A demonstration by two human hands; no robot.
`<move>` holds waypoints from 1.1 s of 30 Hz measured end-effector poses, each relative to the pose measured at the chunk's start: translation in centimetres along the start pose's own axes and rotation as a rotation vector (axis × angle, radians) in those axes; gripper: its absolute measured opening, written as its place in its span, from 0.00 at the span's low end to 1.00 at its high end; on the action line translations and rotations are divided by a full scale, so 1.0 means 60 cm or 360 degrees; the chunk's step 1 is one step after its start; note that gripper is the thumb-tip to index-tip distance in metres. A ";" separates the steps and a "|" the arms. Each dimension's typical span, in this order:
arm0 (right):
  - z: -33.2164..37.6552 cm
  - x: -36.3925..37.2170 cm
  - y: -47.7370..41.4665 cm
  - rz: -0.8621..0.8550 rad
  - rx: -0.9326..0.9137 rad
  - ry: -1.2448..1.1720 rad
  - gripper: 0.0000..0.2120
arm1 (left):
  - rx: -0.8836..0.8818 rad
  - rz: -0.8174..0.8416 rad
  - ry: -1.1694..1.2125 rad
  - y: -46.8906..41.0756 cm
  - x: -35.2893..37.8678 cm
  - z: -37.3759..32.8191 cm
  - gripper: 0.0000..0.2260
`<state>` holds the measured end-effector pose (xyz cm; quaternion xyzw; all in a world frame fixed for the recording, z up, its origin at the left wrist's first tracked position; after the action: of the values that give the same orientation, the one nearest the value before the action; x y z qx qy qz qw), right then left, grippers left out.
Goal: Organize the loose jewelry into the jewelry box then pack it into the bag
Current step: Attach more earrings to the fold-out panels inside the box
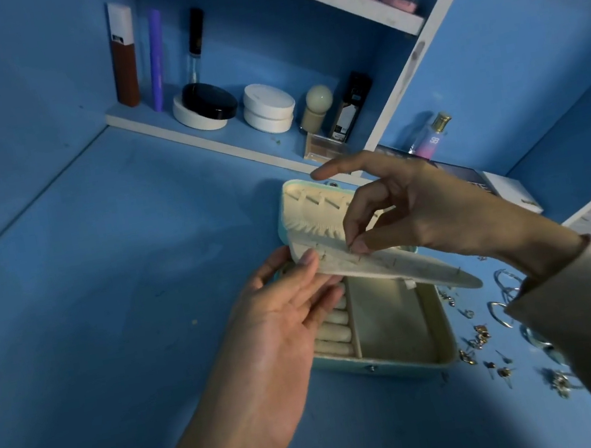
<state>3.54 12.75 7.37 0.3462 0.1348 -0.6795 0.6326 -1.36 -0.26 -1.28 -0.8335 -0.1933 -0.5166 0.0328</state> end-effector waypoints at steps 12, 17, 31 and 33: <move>0.007 -0.002 -0.011 0.0196 0.0057 0.0108 0.36 | -0.0039 0.0024 0.0024 0.001 0.000 -0.002 0.17; 0.009 -0.001 -0.012 0.0236 0.0067 0.0133 0.36 | -0.0045 0.0019 0.0008 0.000 0.000 -0.003 0.15; -0.007 0.009 -0.005 0.0092 0.0118 0.0032 0.30 | -0.0058 0.0051 0.0030 -0.003 0.001 -0.002 0.13; -0.010 0.009 0.001 0.0015 0.0095 0.0015 0.30 | -0.0058 0.0038 0.0009 -0.002 0.003 -0.002 0.09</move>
<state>3.80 12.68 6.61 0.3688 0.1159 -0.6786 0.6245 -1.43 -0.10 -1.08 -0.8348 -0.1739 -0.5219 0.0244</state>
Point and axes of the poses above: each hand's wrist, its own y-axis away from the middle knuckle, its own x-axis out of the palm, z = x × y, the point moved 4 cm from there along -y, towards the middle knuckle, and after that the axes turned 11 degrees about z, right-handed, at the moved point
